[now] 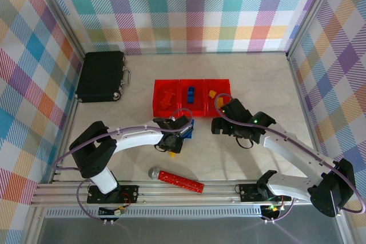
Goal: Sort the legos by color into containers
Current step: Pick up the lego from the middle-left of the table.
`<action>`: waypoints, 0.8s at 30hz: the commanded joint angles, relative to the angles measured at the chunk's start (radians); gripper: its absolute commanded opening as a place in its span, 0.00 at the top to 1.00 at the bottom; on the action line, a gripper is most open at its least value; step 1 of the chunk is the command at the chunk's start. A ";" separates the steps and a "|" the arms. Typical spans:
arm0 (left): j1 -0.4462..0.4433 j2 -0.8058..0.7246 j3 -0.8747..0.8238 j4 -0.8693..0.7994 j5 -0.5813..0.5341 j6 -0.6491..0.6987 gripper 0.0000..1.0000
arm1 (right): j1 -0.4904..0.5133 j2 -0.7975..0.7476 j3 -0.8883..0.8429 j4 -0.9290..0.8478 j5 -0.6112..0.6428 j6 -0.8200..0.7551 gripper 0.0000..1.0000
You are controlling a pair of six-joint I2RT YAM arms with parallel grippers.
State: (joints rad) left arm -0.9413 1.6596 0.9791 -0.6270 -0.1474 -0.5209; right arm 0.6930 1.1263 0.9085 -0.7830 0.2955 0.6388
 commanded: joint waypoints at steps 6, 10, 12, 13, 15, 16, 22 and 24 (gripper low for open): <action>-0.005 0.036 0.012 0.004 0.017 -0.040 0.55 | -0.007 -0.041 -0.026 -0.007 0.010 -0.014 0.01; -0.005 0.053 0.025 -0.006 0.014 -0.049 0.52 | -0.010 -0.050 -0.033 -0.007 0.013 -0.013 0.01; -0.005 0.061 0.035 -0.020 0.009 -0.051 0.55 | -0.012 -0.057 -0.036 -0.009 0.019 -0.012 0.01; -0.006 0.060 0.036 -0.020 0.011 -0.050 0.57 | -0.013 -0.062 -0.039 -0.009 0.020 -0.014 0.01; -0.005 0.059 0.036 -0.016 0.018 -0.047 0.61 | -0.016 -0.069 -0.043 -0.006 0.023 -0.016 0.01; -0.005 0.056 0.038 -0.014 0.023 -0.047 0.64 | -0.016 -0.074 -0.044 -0.007 0.025 -0.017 0.01; -0.012 0.042 0.063 -0.019 0.063 -0.027 0.74 | -0.020 -0.103 -0.052 -0.009 0.033 -0.015 0.01; -0.020 0.033 0.081 -0.027 0.069 -0.018 0.78 | -0.021 -0.120 -0.047 -0.015 0.035 -0.014 0.01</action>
State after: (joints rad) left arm -0.9451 1.7084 1.0157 -0.6277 -0.1055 -0.5526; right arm 0.6788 1.0355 0.8680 -0.7815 0.3084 0.6380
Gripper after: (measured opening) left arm 0.250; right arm 0.990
